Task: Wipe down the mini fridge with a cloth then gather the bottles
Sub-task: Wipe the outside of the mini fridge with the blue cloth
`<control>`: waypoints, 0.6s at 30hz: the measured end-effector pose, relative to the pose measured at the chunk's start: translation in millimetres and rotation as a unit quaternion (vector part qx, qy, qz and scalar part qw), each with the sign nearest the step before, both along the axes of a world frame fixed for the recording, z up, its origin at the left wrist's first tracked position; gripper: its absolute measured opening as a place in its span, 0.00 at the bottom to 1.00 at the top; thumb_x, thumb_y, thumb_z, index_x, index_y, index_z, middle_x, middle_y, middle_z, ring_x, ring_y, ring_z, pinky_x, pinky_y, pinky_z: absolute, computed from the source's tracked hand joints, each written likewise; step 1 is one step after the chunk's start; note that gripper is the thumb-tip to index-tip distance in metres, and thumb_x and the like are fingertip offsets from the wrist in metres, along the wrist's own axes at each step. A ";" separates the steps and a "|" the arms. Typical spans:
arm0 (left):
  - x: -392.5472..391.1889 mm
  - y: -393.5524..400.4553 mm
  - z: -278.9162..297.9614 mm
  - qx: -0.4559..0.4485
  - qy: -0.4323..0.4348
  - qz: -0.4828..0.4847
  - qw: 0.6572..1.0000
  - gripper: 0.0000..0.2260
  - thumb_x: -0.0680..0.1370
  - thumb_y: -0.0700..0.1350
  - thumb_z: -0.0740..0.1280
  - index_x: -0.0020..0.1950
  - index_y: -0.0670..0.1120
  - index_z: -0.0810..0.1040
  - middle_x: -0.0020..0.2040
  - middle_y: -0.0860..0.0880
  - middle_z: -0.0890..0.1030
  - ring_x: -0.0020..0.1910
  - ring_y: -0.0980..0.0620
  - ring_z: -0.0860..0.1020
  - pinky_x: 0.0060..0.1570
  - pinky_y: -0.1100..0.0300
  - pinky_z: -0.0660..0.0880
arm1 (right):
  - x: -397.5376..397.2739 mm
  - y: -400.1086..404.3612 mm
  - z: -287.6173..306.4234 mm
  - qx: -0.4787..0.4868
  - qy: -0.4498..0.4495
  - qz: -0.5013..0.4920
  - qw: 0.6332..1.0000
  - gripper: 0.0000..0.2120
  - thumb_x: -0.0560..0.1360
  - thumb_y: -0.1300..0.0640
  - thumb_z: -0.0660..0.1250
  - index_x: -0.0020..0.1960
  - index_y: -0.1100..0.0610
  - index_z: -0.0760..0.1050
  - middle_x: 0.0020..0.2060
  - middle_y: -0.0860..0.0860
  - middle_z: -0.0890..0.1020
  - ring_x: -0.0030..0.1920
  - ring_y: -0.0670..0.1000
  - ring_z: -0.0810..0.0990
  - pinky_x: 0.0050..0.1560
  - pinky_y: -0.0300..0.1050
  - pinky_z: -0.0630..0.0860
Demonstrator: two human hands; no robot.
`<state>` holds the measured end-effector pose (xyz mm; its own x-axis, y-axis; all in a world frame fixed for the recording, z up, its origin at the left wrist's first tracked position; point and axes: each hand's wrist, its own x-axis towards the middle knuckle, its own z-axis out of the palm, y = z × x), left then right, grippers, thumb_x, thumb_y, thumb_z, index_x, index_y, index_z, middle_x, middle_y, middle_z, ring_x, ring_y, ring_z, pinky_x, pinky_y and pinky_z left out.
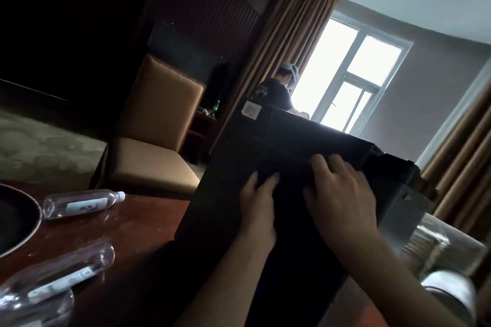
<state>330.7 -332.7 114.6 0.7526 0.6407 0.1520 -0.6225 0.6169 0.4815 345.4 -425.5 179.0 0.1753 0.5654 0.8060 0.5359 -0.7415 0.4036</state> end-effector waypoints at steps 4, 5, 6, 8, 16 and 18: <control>-11.3 -12.4 16.8 -0.012 -0.077 -0.026 0.997 0.12 0.76 0.39 0.67 0.58 0.47 0.81 0.52 0.42 0.84 0.53 0.41 0.83 0.55 0.45 0.78 | -4.1 -11.5 17.2 0.036 -0.016 0.014 0.999 0.17 0.62 0.63 0.75 0.49 0.61 0.75 0.40 0.58 0.78 0.40 0.62 0.77 0.39 0.50 0.72; -11.6 -15.5 17.4 -0.013 -0.071 -0.031 0.997 0.12 0.76 0.40 0.68 0.59 0.48 0.81 0.52 0.43 0.84 0.51 0.42 0.83 0.54 0.46 0.79 | -4.0 -12.8 18.7 0.041 -0.018 0.016 0.999 0.18 0.62 0.63 0.76 0.50 0.61 0.76 0.42 0.59 0.78 0.41 0.62 0.78 0.40 0.51 0.73; -10.2 -17.7 17.0 -0.018 -0.051 -0.029 0.998 0.14 0.75 0.42 0.69 0.60 0.50 0.80 0.53 0.44 0.84 0.51 0.43 0.83 0.52 0.47 0.79 | -3.7 -13.3 18.7 0.041 -0.023 0.016 0.999 0.18 0.62 0.63 0.76 0.50 0.62 0.76 0.42 0.60 0.78 0.41 0.62 0.77 0.40 0.51 0.73; -2.8 -19.1 11.3 -0.029 -0.006 -0.013 0.999 0.24 0.71 0.45 0.73 0.67 0.54 0.74 0.59 0.46 0.82 0.53 0.45 0.82 0.54 0.47 0.79 | -1.6 -11.3 16.1 0.034 -0.036 0.010 0.999 0.18 0.62 0.64 0.76 0.51 0.62 0.76 0.43 0.60 0.78 0.40 0.62 0.77 0.40 0.52 0.73; 40.5 3.1 32.1 0.086 0.088 0.240 0.963 0.21 0.73 0.42 0.71 0.65 0.49 0.75 0.60 0.51 0.79 0.58 0.53 0.79 0.60 0.52 0.76 | 15.7 41.1 35.0 0.013 -0.013 -0.014 1.000 0.14 0.69 0.61 0.70 0.54 0.60 0.75 0.51 0.59 0.77 0.52 0.62 0.75 0.53 0.55 0.70; 49.6 19.5 38.7 0.086 0.110 0.263 0.955 0.22 0.72 0.43 0.71 0.66 0.47 0.75 0.61 0.50 0.79 0.58 0.52 0.78 0.61 0.52 0.75 | 23.6 60.1 43.0 0.005 -0.001 -0.007 1.000 0.12 0.72 0.58 0.67 0.56 0.59 0.75 0.52 0.58 0.76 0.54 0.60 0.73 0.56 0.55 0.68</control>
<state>380.3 -313.2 153.3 0.3599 0.9185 0.1638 -0.6961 0.1475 0.7027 368.9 -365.4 222.0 0.1818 0.5548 0.8119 0.5250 -0.7529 0.3970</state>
